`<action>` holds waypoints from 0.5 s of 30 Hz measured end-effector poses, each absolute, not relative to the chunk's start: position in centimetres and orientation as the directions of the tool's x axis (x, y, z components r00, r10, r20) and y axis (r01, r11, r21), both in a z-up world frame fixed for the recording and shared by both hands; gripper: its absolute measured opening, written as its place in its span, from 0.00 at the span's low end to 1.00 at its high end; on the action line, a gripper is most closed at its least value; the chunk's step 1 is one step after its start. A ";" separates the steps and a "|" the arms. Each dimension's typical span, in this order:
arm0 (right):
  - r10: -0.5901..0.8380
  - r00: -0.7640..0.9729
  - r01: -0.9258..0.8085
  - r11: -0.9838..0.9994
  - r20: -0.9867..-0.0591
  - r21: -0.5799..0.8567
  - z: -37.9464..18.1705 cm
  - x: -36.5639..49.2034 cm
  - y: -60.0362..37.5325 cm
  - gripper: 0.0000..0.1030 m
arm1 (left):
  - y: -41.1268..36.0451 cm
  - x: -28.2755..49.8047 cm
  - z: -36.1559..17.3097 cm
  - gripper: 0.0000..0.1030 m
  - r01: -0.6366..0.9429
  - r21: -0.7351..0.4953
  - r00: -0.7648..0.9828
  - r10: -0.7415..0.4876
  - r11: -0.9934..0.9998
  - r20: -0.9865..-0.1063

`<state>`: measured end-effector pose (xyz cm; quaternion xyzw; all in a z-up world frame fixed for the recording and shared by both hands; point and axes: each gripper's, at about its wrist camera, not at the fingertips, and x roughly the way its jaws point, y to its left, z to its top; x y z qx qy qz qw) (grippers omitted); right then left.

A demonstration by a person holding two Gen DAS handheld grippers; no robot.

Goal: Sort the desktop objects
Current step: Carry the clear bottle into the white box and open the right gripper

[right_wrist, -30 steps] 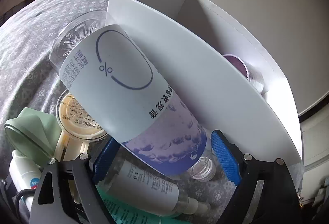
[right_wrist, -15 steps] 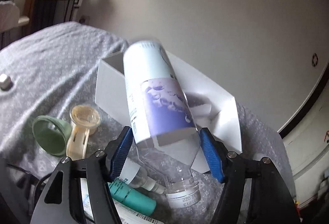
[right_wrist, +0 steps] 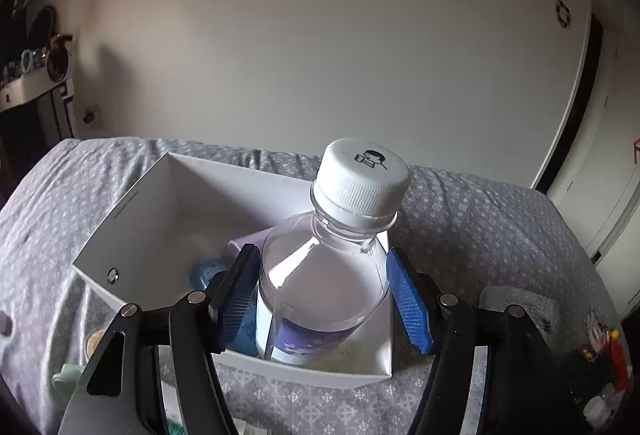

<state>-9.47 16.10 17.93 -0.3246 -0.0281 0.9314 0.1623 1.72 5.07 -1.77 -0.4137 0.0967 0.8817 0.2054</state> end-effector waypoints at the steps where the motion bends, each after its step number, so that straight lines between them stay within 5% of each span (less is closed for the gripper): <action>1: 0.332 -0.729 -0.297 -0.941 -0.598 -0.161 17.9 -9.8 16.4 0.62 | 5.3 1.6 -1.5 1.00 -0.442 0.002 -0.575 0.281 -0.897 -0.768; 5: 0.428 -0.673 -0.377 -0.900 -0.603 -0.219 17.1 -9.1 17.9 0.70 | 5.5 1.4 -1.3 1.00 -0.442 0.004 -0.576 0.281 -0.897 -0.767; 11: 0.409 -0.704 -0.447 -0.890 -0.581 -0.085 15.2 -0.7 19.2 1.00 | 5.3 1.5 -1.2 1.00 -0.443 0.004 -0.576 0.281 -0.897 -0.768; 15: 0.393 -0.636 -0.501 -0.865 -0.664 -0.032 11.9 4.5 20.3 1.00 | 5.2 1.5 -1.2 1.00 -0.443 0.004 -0.575 0.281 -0.896 -0.768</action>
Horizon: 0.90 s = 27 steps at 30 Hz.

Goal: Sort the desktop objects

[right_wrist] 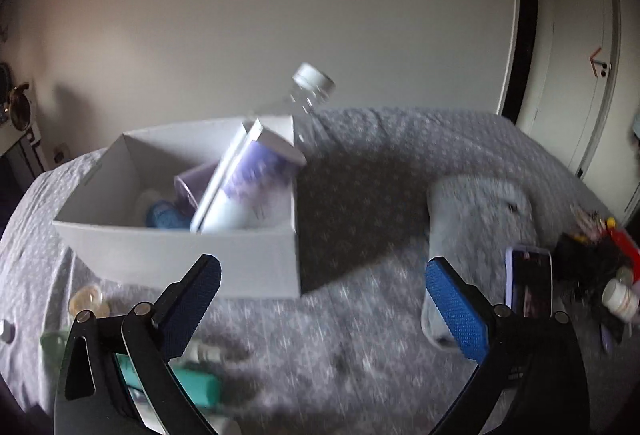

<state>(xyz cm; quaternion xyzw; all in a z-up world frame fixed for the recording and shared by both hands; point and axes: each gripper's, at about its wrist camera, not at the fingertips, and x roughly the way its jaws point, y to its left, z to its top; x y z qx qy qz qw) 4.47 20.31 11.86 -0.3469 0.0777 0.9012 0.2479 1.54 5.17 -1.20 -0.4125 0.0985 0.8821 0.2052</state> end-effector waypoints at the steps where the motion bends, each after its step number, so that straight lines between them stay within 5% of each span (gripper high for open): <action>1: 0.406 -0.595 -0.533 -0.845 -0.693 -0.037 10.7 5.8 20.9 1.00 | 5.2 1.6 -1.2 1.00 -0.443 0.005 -0.575 0.281 -0.896 -0.768; 9: 0.323 -0.354 -0.652 -0.758 -0.877 -0.016 2.4 9.2 25.1 1.00 | 5.0 1.5 -1.2 1.00 -0.444 0.005 -0.575 0.281 -0.896 -0.768; 15: 0.439 -0.459 -0.715 -0.699 -0.772 0.027 4.5 11.3 24.9 1.00 | 5.0 1.5 -1.1 1.00 -0.444 0.005 -0.575 0.281 -0.896 -0.768; 21: 0.502 -0.368 -0.717 -0.689 -0.783 -0.105 1.0 10.2 23.7 1.00 | 5.1 1.6 -1.1 1.00 -0.445 0.008 -0.575 0.279 -0.896 -0.769; 27: 0.486 -0.398 -0.722 -0.689 -0.778 -0.061 0.8 11.1 23.8 1.00 | 5.1 1.6 -1.1 1.00 -0.445 0.008 -0.575 0.279 -0.896 -0.769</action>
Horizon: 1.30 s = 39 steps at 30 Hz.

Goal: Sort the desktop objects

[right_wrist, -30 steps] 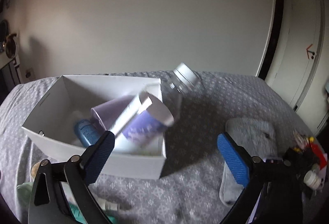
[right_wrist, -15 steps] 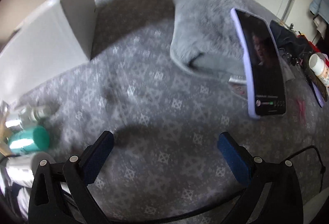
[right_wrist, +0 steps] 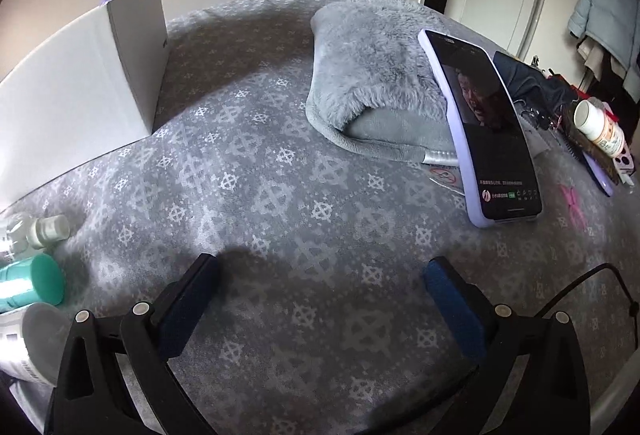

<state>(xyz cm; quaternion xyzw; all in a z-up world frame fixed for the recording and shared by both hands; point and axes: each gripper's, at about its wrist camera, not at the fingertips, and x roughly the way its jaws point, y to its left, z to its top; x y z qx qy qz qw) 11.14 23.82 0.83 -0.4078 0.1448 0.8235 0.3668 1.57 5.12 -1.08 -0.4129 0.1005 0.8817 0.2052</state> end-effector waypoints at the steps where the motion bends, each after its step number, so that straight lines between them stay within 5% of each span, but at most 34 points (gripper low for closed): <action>1: 0.490 -0.402 -0.722 -0.689 -0.774 -0.061 0.9 11.3 23.7 1.00 | 5.1 1.6 -1.1 1.00 -0.445 0.008 -0.575 0.279 -0.896 -0.769; 20: 0.484 -0.403 -0.720 -0.691 -0.777 -0.058 0.8 11.0 23.7 1.00 | 4.6 1.9 -1.0 1.00 -0.445 0.012 -0.570 0.274 -0.895 -0.774; 26: 0.484 -0.403 -0.720 -0.691 -0.777 -0.058 0.8 11.0 23.7 1.00 | 5.3 2.2 -0.3 1.00 -0.243 0.022 -0.462 0.096 -0.970 -0.882; 32: 0.484 -0.403 -0.720 -0.691 -0.777 -0.058 0.8 11.1 23.8 1.00 | 5.4 7.9 0.9 1.00 -0.237 0.081 -0.325 0.000 -0.968 -0.946; 39: 0.484 -0.403 -0.720 -0.691 -0.777 -0.057 0.8 11.2 23.8 1.00 | 3.7 15.0 6.1 1.00 -0.135 -0.049 -0.528 0.114 -0.990 -0.842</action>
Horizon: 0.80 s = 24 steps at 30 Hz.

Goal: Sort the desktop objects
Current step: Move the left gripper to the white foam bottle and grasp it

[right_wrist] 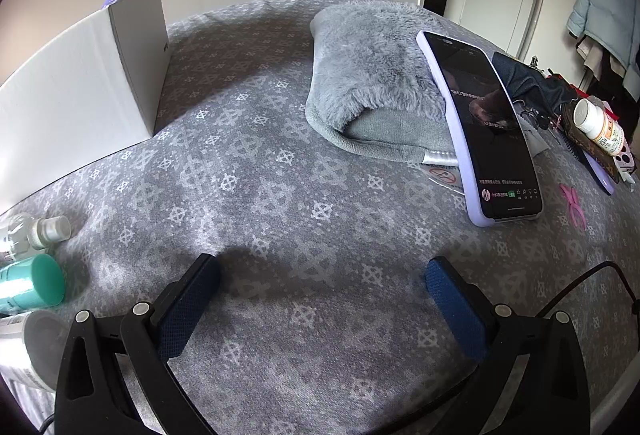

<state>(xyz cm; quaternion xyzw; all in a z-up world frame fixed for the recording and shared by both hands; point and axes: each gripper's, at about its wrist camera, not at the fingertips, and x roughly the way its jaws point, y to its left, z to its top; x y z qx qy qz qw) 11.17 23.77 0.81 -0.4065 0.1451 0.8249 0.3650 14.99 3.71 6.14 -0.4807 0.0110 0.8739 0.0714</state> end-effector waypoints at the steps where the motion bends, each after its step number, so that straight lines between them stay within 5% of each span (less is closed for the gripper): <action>1: 0.484 -0.403 -0.720 -0.691 -0.777 -0.057 0.8 11.2 23.7 1.00 | 3.4 15.5 7.4 1.00 -0.113 -0.085 -0.584 0.135 -0.990 -0.801; 6: 0.484 -0.403 -0.720 -0.692 -0.776 -0.057 0.8 11.2 23.8 1.00 | 3.4 12.8 12.1 1.00 -0.130 -0.294 -0.762 0.286 -0.947 -0.582; 8: 0.484 -0.403 -0.720 -0.692 -0.776 -0.057 0.8 11.2 23.8 1.00 | 4.0 9.6 11.8 0.98 -0.072 -0.287 -0.724 0.248 -0.955 -0.644; 12: 0.484 -0.404 -0.720 -0.692 -0.776 -0.057 0.9 11.3 23.7 1.00 | 3.0 6.8 9.5 0.78 0.081 -0.265 -0.645 0.152 -0.961 -0.749; 16: 0.484 -0.404 -0.720 -0.692 -0.776 -0.057 0.9 11.3 23.8 1.00 | 1.2 7.8 5.4 0.73 0.218 -0.206 -0.540 0.057 -0.954 -0.840; 18: 0.484 -0.404 -0.720 -0.692 -0.776 -0.057 0.9 11.3 23.7 1.00 | 1.1 6.9 2.8 0.54 0.228 -0.175 -0.449 0.057 -0.958 -0.892; 24: 0.484 -0.404 -0.720 -0.692 -0.776 -0.057 0.9 11.4 23.7 1.00 | 3.4 4.8 2.7 0.54 0.134 -0.305 -0.495 0.203 -0.943 -0.845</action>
